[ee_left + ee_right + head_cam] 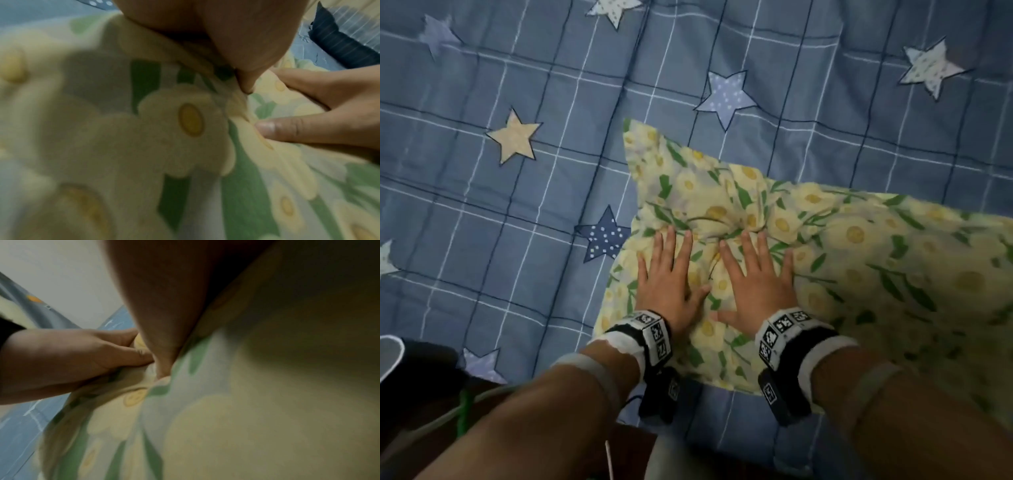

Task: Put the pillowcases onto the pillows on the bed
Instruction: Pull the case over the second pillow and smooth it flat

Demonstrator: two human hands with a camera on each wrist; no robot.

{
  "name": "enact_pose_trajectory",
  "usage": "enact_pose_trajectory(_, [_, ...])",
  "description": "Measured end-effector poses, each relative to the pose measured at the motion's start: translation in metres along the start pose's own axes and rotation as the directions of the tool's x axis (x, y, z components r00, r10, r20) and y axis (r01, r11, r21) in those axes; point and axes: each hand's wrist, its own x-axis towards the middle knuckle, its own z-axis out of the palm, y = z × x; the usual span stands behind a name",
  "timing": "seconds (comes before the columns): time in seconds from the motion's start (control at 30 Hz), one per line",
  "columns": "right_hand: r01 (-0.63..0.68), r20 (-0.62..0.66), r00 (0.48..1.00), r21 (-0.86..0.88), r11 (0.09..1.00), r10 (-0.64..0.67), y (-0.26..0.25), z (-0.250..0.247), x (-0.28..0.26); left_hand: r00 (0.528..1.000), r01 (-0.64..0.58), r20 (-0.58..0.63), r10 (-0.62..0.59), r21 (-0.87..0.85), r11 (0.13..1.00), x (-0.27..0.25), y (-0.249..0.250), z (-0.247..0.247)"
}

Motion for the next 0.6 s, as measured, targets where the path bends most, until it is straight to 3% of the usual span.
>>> enact_pose_trajectory(0.17, [-0.037,0.028,0.999,-0.041,0.998,0.039,-0.003,-0.017,0.056,0.997,0.04,0.064,-0.041,0.03,0.999,0.059,0.001,-0.011])
enact_pose_trajectory(0.33, [-0.058,0.023,0.998,-0.063,0.996,0.06,-0.004,-0.032,0.096,0.994,0.097,0.055,-0.098,0.016,0.995,0.098,0.004,-0.021])
enact_pose_trajectory(0.5, [-0.069,-0.028,0.997,-0.041,0.997,0.068,-0.008,-0.033,0.07,0.999,0.048,0.022,-0.049,0.018,0.999,0.079,0.003,-0.027])
enact_pose_trajectory(0.6, [-0.048,0.036,0.998,-0.098,0.994,0.052,-0.018,-0.037,0.03,1.0,-0.009,0.03,0.008,0.021,1.0,0.047,-0.002,-0.025])
